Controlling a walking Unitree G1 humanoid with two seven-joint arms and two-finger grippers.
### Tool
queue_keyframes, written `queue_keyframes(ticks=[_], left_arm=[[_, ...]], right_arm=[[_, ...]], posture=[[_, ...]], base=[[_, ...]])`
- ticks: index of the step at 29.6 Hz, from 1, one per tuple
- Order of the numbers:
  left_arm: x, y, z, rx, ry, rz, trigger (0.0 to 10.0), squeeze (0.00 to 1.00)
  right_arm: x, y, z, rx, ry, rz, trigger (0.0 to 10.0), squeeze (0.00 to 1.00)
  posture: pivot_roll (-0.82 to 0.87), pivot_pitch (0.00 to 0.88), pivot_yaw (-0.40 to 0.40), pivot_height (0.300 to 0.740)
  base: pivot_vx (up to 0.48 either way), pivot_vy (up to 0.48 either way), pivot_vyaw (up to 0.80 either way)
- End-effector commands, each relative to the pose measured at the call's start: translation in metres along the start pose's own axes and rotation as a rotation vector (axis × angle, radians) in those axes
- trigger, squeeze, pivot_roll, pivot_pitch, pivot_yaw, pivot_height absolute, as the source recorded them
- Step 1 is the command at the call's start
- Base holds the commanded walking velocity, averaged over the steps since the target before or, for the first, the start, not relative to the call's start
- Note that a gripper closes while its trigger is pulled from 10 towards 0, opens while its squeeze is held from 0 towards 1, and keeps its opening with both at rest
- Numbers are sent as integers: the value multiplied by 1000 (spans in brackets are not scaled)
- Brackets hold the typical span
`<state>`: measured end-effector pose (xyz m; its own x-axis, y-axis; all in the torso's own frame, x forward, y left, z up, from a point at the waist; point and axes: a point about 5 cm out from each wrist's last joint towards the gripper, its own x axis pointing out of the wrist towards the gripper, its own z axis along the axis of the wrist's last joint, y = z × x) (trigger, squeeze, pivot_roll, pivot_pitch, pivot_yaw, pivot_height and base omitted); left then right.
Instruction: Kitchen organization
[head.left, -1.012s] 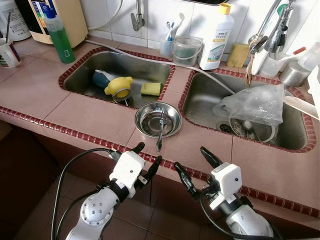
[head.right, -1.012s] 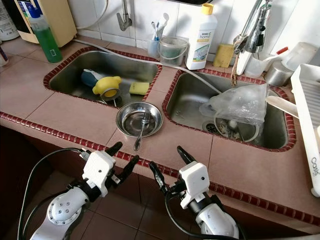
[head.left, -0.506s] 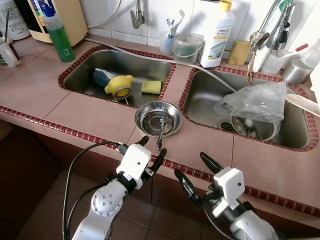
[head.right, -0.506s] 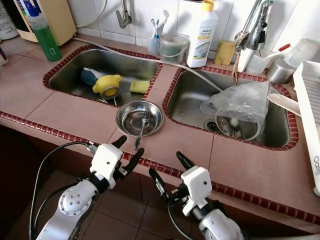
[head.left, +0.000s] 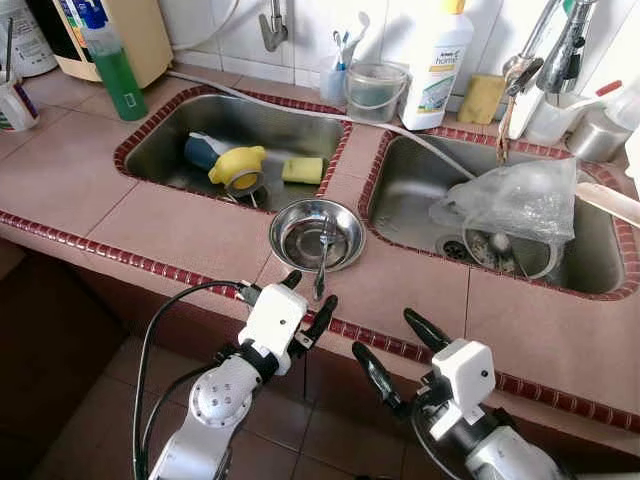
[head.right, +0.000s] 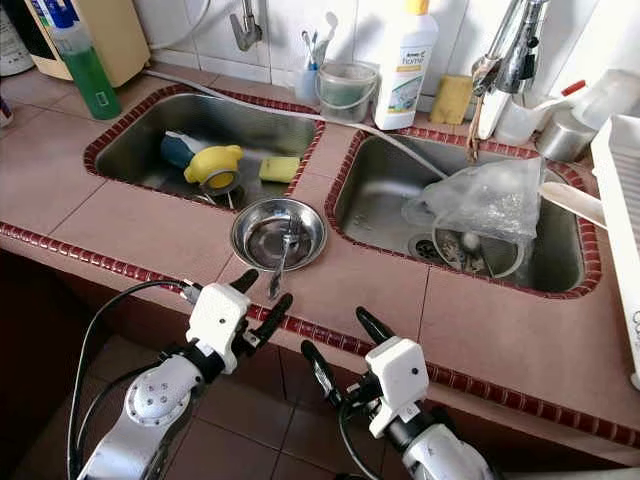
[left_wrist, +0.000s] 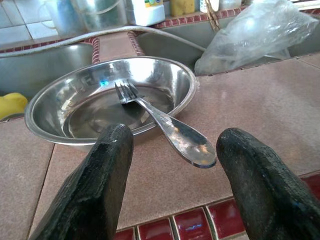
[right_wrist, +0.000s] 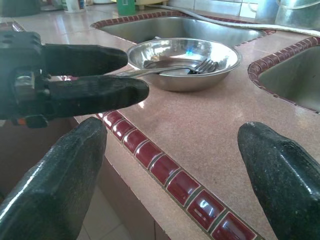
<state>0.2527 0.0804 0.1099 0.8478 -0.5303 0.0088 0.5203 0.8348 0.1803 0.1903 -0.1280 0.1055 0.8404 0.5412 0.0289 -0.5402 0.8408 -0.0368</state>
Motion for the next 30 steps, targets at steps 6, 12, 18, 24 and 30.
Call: queue_keyframes(ticks=[6,12,18,24,30], left_arm=[[6,0,-1,0,14,12,10000,0],[13,0,-2,-2,25,20,8667,0],[15,0,1,-8,13,20,0,0],[15,2,1,-9,12,23,0,0],[15,3,2,-3,11,24,0,0]], right_arm=[[-1,-3,4,13,-10,-22,10000,0],[-1,-3,5,14,-8,-26,10000,0],[-2,-3,4,14,-5,-30,10000,0],[-2,-3,4,13,-2,-31,10000,0],[-2,-4,3,11,1,-31,10000,0]], posture=[[-153,150,22,740],[-157,150,25,740],[-161,151,27,740],[-158,150,27,740],[-153,150,25,740]], base=[[0,0,0],[0,0,0],[0,0,0],[0,0,0],[0,0,0]])
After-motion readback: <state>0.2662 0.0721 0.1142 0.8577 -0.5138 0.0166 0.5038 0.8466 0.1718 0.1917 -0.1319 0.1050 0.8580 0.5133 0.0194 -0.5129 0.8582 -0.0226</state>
